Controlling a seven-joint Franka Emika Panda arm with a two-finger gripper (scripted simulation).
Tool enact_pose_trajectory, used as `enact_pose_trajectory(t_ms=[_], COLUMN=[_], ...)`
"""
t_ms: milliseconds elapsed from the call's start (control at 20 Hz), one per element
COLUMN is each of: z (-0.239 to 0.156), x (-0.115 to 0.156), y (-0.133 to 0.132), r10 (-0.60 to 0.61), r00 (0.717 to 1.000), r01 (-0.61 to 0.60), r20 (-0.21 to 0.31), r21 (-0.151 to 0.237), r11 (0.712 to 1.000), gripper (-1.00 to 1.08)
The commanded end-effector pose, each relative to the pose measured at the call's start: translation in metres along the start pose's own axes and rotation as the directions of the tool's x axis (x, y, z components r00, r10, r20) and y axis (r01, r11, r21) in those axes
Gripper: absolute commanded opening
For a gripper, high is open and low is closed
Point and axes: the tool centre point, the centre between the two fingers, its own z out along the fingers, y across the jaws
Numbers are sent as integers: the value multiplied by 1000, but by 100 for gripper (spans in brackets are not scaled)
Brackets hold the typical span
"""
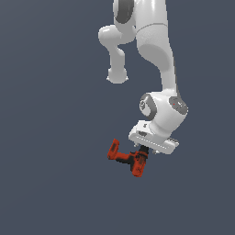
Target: Pick up the object and move it to a goal position.
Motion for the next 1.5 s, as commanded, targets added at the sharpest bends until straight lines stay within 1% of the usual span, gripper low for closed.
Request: enact_pose_trajectory(t_ms=[0, 250, 550, 750, 800, 1300, 1450], z=[1, 4, 26, 32, 32, 31, 29], x=[0, 0, -1, -1, -1, -1, -2], y=[-2, -2, -2, -1, -1, 0, -4], r10=[5, 3, 4, 5, 5, 7, 7], r00=[1000, 1000, 1000, 1000, 1000, 1000, 1000], r01=[-5, -3, -4, -5, -5, -7, -7], r20=[-4, -2, -3, -4, -4, -3, -3], r21=[-2, -2, -2, -2, -2, -4, -4], r11=[1000, 1000, 1000, 1000, 1000, 1000, 1000], gripper=[108, 108, 108, 108, -100, -100, -100])
